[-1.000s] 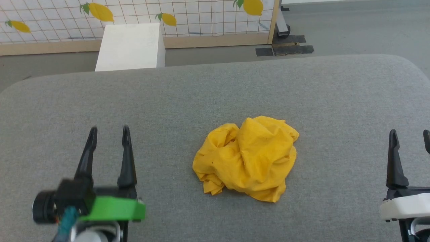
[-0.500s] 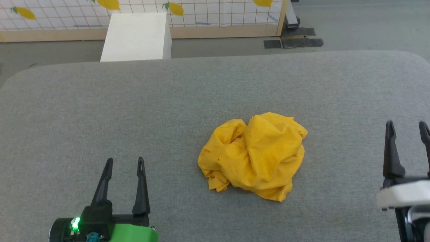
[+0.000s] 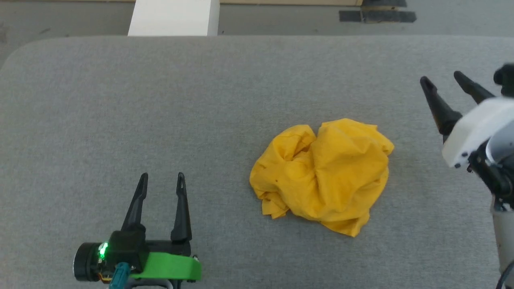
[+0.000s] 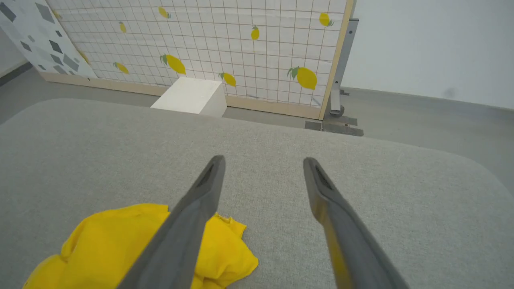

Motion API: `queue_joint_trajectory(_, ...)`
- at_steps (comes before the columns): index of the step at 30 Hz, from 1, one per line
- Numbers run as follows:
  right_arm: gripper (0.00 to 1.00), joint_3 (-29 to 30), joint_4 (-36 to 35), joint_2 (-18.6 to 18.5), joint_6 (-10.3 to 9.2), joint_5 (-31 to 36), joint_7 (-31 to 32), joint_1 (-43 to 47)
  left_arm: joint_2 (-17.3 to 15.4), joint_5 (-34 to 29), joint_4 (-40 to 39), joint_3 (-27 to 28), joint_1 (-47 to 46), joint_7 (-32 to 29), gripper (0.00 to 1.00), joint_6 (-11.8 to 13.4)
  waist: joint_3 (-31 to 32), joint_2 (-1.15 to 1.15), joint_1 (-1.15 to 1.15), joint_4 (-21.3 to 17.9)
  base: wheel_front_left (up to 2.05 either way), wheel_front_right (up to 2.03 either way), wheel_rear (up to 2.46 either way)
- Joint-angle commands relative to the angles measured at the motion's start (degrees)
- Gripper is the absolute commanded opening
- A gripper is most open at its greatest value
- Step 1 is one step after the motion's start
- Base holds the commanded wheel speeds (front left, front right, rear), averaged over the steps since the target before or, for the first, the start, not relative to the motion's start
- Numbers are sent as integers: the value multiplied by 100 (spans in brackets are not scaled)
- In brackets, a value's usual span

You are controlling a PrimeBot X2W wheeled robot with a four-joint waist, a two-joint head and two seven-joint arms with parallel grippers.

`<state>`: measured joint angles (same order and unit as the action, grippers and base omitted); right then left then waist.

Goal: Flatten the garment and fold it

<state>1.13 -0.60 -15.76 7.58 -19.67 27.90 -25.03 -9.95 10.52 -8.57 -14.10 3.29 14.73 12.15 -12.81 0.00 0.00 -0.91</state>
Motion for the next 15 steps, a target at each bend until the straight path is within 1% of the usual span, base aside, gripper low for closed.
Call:
queue_joint_trajectory(1, 100, -106, 175, -95, -9, -103, 325, -173, 60, -109, 26, -3, -140, 27, 100, -64, -291, 0, 0, 269, 0, 0, 0)
queue_joint_trajectory(5, 100, -307, 647, -310, -9, -281, 1162, -392, 180, -197, 80, -1, -250, 27, 100, -184, -468, 0, 0, 487, 0, 0, 0)
queue_joint_trajectory(9, 100, -504, 960, -480, -9, -459, 1774, -281, 264, -260, 118, 26, -323, 27, 100, -292, -586, 0, 0, 685, 0, 0, 0)
queue_joint_trajectory(13, 100, -606, 1160, -595, -9, -513, 1873, -34, 333, -297, 169, 52, -351, 27, 100, -395, -617, 0, 0, 849, 0, 0, 0)
queue_joint_trajectory(15, 100, -602, 1301, -570, -9, -542, 1811, 103, 356, -314, 201, 74, -350, 27, 100, -439, -603, 0, 0, 905, 0, 0, 0)
